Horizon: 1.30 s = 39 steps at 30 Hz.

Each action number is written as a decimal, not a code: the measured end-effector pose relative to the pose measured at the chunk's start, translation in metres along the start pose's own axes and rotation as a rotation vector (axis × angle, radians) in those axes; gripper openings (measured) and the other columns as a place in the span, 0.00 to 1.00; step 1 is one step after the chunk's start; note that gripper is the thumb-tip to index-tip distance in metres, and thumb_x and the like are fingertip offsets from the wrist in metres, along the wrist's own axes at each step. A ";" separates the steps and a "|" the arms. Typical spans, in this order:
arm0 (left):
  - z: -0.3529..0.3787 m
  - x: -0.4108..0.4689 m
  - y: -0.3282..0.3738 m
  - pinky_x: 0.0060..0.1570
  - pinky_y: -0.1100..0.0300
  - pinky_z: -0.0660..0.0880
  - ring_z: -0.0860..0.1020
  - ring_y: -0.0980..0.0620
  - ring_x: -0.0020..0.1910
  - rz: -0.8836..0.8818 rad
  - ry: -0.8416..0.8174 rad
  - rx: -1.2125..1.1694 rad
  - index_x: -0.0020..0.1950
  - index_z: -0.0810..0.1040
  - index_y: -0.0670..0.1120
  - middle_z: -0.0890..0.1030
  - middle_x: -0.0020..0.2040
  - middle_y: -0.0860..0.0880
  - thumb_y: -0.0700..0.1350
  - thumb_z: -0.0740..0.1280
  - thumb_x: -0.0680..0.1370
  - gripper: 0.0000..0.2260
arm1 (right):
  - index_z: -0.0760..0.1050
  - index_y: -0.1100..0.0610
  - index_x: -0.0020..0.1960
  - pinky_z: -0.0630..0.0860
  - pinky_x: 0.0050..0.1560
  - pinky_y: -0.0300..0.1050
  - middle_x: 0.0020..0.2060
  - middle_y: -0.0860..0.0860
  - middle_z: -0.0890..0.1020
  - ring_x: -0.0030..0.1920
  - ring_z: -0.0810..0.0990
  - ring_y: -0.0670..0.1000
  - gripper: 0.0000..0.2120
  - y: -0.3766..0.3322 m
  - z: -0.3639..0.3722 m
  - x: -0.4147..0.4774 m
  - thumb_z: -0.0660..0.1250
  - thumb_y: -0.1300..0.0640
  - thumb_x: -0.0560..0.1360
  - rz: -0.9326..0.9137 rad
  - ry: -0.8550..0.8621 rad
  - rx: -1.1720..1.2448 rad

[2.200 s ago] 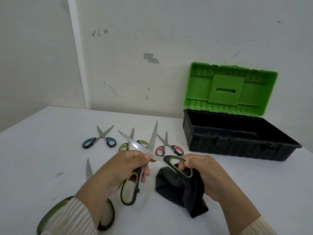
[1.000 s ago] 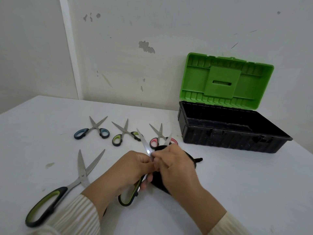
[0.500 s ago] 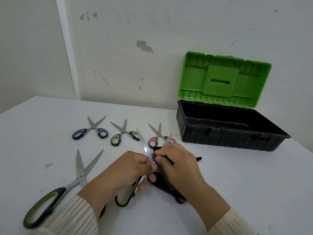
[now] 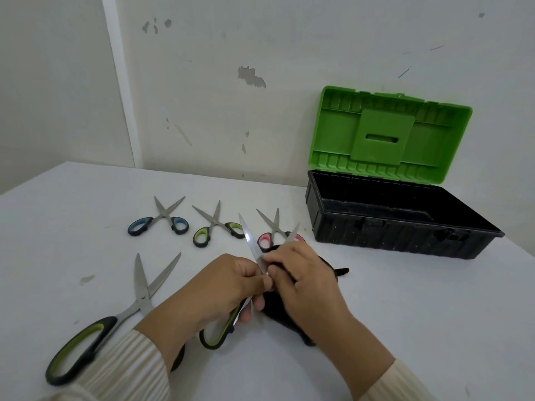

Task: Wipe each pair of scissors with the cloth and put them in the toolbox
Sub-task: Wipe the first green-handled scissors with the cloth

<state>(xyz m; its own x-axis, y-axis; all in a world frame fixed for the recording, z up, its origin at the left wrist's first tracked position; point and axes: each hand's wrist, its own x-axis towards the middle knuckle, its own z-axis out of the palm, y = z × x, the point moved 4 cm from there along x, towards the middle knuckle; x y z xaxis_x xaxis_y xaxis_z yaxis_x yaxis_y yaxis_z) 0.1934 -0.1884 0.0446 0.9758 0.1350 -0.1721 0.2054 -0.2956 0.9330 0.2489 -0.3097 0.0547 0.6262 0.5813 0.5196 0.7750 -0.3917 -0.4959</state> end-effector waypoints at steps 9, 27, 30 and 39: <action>-0.008 -0.002 0.004 0.23 0.62 0.71 0.73 0.52 0.21 0.000 0.010 -0.147 0.34 0.78 0.42 0.79 0.26 0.48 0.44 0.66 0.78 0.13 | 0.81 0.48 0.46 0.70 0.52 0.29 0.47 0.41 0.77 0.50 0.73 0.35 0.08 0.028 -0.040 0.007 0.64 0.58 0.74 0.283 -0.099 0.221; 0.001 0.022 -0.012 0.40 0.54 0.82 0.84 0.47 0.41 -0.081 0.124 -1.034 0.50 0.78 0.37 0.84 0.45 0.40 0.55 0.61 0.77 0.21 | 0.79 0.54 0.38 0.72 0.40 0.30 0.40 0.49 0.79 0.40 0.76 0.43 0.07 0.020 -0.019 0.005 0.66 0.54 0.73 0.393 -0.114 0.327; 0.016 0.021 -0.012 0.44 0.55 0.78 0.83 0.48 0.41 -0.048 0.162 -0.851 0.43 0.76 0.39 0.85 0.46 0.41 0.41 0.64 0.78 0.07 | 0.80 0.53 0.40 0.71 0.41 0.32 0.39 0.47 0.79 0.41 0.75 0.42 0.07 0.013 -0.007 0.005 0.66 0.53 0.74 0.299 -0.168 0.240; -0.013 0.013 -0.013 0.31 0.57 0.80 0.83 0.47 0.31 -0.081 0.290 -0.839 0.43 0.73 0.37 0.81 0.35 0.40 0.37 0.60 0.80 0.07 | 0.83 0.54 0.40 0.75 0.54 0.47 0.47 0.55 0.83 0.49 0.80 0.53 0.15 0.063 -0.030 0.005 0.62 0.71 0.70 0.661 0.053 0.726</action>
<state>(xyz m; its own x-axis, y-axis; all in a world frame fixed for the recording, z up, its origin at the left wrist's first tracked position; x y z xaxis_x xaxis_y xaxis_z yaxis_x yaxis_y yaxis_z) 0.2028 -0.1709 0.0341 0.8800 0.3928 -0.2672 0.0399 0.4995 0.8654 0.3034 -0.3532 0.0465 0.9316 0.3633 0.0054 0.0380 -0.0827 -0.9959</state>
